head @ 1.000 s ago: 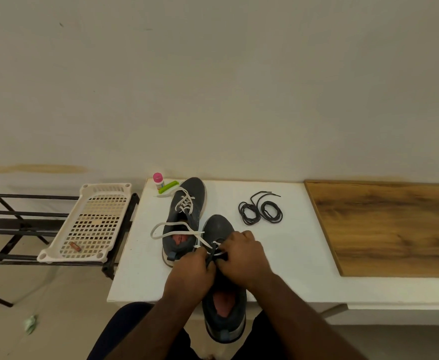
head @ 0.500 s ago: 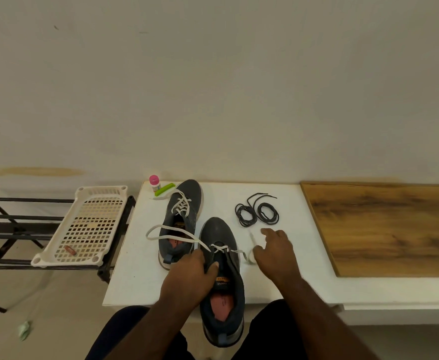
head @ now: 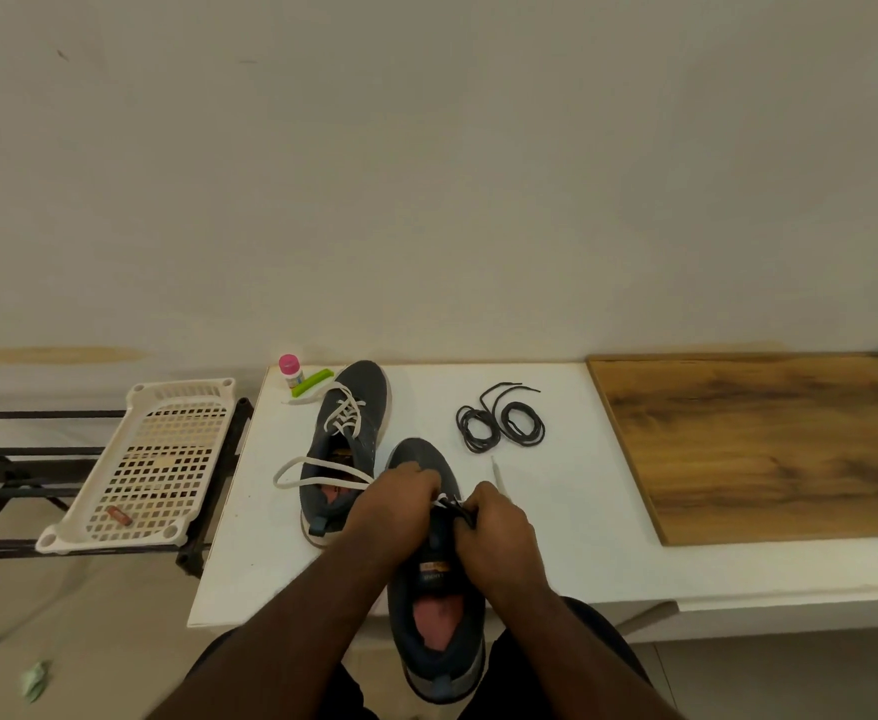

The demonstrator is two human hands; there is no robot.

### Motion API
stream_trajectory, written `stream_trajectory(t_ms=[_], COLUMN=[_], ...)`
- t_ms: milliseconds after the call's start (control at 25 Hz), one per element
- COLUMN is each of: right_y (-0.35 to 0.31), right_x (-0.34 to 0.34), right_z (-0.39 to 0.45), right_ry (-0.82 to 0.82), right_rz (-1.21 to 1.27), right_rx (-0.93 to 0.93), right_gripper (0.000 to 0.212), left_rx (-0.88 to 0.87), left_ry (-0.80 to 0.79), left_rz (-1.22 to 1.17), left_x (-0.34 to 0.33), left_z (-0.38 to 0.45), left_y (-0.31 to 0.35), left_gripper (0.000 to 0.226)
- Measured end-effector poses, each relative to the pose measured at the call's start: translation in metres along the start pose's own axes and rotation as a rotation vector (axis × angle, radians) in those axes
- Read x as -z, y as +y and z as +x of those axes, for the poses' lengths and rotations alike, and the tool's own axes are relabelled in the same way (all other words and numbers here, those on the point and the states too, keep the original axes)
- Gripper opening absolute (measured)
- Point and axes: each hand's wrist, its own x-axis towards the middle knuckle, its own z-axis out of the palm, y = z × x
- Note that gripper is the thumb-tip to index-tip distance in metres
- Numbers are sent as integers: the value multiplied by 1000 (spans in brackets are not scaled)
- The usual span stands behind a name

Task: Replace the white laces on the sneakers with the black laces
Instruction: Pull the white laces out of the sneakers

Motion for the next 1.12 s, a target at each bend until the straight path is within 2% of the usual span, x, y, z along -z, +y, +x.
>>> stream_trajectory(t_ms=[80,200,280,360,400,480,560,720,760,840,920,1000,1120], right_y=[2,1,-3,-7,-9,-9,-8,-7,-8,-9,-9,-10,-10], right_x=[1,1,-2,-5,-6,-8,-8,-9,-10,-13,-16,-16,-15], right_z=[1,5,4,3,2,3,4,6,6,6,7,6,6], right_ry=[9,3,-18,-21,-24,-24,-28,-41,-41,-39,-40,-40,-37], right_rz=[-17,-21,-34,-43,-48,-48,-50,-59,-64,-75,-82,-88,-91], right_rx=[-21,-15,24,49,50,40,27,30,33,38,44,43,35], right_gripper=[9,9,11,10,10,9,9,7,7,6,6,7,6], left_rx=[43,195,109,-12,-30,-31,-32,224,227,97,0,18,2], left_ry=[42,113,99,26,-27,-90,-79,60,74,60,-33,-81,-67], left_rz=[-44,-162,-143,-76,2,153,220,224,234,212,251,334,427], left_x=[12,30,31,25,24,26,36,62,61,48,31,27,32], left_z=[2,4,0,0,0,2,1,0,-1,-6,-9,-6,-3], left_y=[-8,-33,-32,-22,-18,-19,-26,-54,-53,-37,-20,-16,-16], left_gripper=[6,12,9,28,29,19,12,22,25,29,32,29,27])
